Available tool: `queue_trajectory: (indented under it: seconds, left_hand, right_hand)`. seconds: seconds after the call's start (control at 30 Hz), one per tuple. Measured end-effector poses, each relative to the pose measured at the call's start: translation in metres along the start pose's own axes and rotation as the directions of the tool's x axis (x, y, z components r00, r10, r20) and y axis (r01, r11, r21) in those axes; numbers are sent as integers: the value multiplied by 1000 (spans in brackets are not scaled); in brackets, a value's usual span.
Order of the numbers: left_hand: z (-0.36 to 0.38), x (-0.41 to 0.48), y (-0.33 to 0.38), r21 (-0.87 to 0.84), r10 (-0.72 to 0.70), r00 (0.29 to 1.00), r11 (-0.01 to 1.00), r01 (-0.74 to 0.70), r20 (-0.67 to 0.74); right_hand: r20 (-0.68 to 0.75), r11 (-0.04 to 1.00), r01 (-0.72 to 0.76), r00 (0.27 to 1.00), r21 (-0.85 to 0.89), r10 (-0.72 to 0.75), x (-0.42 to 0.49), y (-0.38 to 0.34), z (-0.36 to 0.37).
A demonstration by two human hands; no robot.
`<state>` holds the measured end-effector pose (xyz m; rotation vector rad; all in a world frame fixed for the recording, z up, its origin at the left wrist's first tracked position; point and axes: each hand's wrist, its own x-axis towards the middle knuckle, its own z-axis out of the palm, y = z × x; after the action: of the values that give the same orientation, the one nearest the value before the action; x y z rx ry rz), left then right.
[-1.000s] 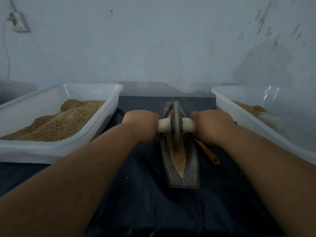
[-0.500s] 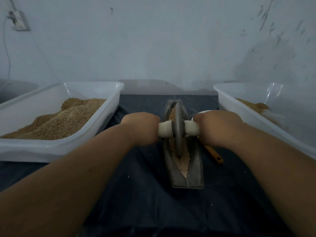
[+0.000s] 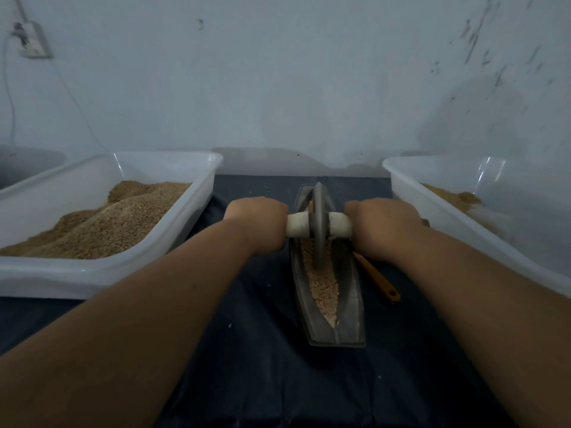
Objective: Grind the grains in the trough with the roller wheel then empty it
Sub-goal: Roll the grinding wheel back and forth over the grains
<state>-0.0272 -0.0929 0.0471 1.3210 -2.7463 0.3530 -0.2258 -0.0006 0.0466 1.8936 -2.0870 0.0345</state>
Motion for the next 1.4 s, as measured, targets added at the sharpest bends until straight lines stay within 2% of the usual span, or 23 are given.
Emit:
queue_trajectory:
  seconds: [0.13,0.27,0.37,0.53,0.67,0.87,1.03,1.23,1.4]
  left_hand:
    - [-7,-37,7,39,24,1000,999,-24,5]
    - [-15,-66,8,60,62,998,996,-61,-23]
    - [-18,-69,7,42,85,996,995,-86,17]
    - [-10,-34,4,24,60,996,998,-62,67]
    - [-7,9,1,33,29,999,999,-30,46]
    - [0,30,-6,-8,-24,1000,1000,24,17]
    - [9,4,-2,-6,-27,999,1000,27,-41]
    - [1,-52,4,-7,17,993,1000,-18,-121]
    - [-8,-89,9,84,80,982,994,-66,-171]
  right_hand:
    - [90,1000,20,996,21,-22,-32,-8,-12]
    - [-1,994,54,999,-100,-54,-62,-14,-27]
    - [-5,991,70,997,-115,-71,-66,-13,-31]
    - [216,999,27,976,25,-32,-28,-7,-19]
    - [63,999,6,998,48,-10,5,4,3]
    - [-16,1000,-21,1000,5,21,28,3,7]
    - [-46,1000,14,999,-18,-15,1,-3,-1]
    - [88,999,-35,996,37,32,-46,-20,-27]
    - [-49,999,20,999,-37,-22,-77,-20,-34]
